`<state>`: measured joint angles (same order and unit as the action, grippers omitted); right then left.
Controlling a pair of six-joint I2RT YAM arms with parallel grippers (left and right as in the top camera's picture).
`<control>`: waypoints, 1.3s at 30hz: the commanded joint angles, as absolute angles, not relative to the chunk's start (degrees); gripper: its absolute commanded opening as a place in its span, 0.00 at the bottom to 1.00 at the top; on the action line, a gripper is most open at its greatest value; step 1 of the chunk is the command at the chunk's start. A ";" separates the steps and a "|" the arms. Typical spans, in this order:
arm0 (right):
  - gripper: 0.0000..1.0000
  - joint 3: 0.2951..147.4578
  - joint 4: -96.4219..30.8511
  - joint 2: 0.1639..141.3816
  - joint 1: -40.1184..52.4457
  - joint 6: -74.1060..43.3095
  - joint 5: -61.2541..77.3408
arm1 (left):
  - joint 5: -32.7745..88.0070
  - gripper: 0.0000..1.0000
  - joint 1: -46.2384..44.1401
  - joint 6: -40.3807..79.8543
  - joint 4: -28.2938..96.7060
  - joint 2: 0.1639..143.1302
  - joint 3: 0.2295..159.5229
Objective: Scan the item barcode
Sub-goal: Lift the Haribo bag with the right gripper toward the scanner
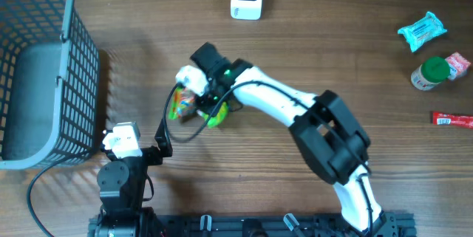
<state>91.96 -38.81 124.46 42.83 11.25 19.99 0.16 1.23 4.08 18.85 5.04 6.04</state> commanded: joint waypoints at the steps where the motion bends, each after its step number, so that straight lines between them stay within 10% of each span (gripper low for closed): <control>1: 0.04 95.92 -46.85 116.33 36.75 -12.88 38.00 | 0.82 1.00 1.02 3.22 18.61 4.95 5.76; 9: 0.04 95.90 -75.70 112.27 25.61 -49.71 61.45 | 0.82 1.00 1.02 3.20 18.61 4.95 5.76; 18: 0.04 95.90 -65.12 112.27 24.29 -58.02 64.14 | 0.82 1.00 1.02 3.20 18.61 4.95 5.76; 29: 0.04 95.90 15.73 112.05 24.34 -53.58 93.03 | 0.82 1.00 1.02 3.20 18.61 4.95 5.76; 35: 0.04 95.90 37.30 111.94 24.36 -42.44 93.03 | 0.82 1.00 1.02 3.22 18.61 4.95 5.76; 39: 0.04 95.88 39.75 111.98 26.17 -14.98 92.95 | 0.82 1.00 1.02 3.22 18.61 4.95 5.76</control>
<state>95.02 39.44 112.79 24.51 -38.65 89.36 0.16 1.23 4.08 18.83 5.21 6.02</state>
